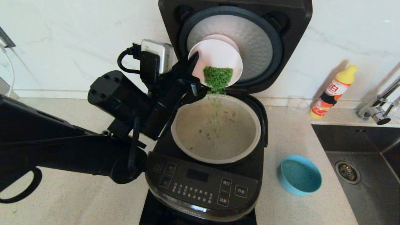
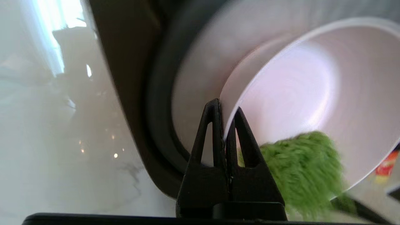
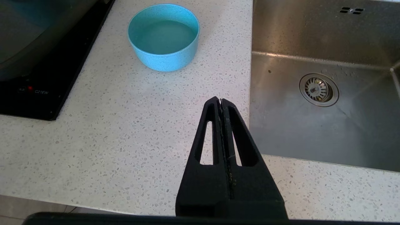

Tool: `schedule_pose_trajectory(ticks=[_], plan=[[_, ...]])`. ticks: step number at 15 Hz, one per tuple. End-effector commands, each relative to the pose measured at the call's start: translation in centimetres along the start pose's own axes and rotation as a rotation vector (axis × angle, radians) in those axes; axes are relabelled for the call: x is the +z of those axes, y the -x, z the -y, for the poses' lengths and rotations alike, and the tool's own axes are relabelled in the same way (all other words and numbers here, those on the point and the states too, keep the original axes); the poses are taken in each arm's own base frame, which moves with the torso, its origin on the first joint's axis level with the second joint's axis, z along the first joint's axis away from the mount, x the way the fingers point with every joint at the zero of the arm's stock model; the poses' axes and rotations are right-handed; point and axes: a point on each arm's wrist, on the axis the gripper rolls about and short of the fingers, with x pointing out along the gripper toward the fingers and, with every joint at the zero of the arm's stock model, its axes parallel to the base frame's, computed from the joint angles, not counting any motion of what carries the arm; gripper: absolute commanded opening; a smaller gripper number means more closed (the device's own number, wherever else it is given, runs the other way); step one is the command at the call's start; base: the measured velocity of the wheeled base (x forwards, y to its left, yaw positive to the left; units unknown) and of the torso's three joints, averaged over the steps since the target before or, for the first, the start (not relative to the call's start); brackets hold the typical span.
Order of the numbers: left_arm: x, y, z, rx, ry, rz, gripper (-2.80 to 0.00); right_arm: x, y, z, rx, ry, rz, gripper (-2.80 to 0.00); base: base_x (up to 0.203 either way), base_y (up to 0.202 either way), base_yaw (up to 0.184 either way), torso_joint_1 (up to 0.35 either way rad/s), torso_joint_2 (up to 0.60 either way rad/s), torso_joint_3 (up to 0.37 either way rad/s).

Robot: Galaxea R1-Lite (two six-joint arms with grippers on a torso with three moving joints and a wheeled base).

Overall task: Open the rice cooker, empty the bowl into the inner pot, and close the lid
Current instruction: Pour the water from the bowl into the rice cooker

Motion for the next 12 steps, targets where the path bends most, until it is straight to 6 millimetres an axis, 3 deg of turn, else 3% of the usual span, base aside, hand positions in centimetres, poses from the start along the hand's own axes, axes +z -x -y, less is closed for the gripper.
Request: schedule_pose_trajectory(ticks=[1,5,12], plan=[[-2.0,0.0,0.1,0.0,-0.012,-0.035,-2.8,0.0,0.0,0.0,0.001,0.0,-0.001,-2.8,0.0,0.0,0.0,0.0,0.0,0.0],[-3.0,-0.6,-0.3,0.016,-0.022,-0.033,-2.8,0.0,0.0,0.0,0.001,0.0,-0.001,-2.8,0.0,0.0,0.0,0.0,0.0,0.0],[-2.3,-1.1,-0.6,0.027,-0.019,-0.003,-2.8,0.0,0.0,0.0,0.0,0.0,-0.001,-2.8,0.0,0.0,0.0,0.0,0.0,0.0]])
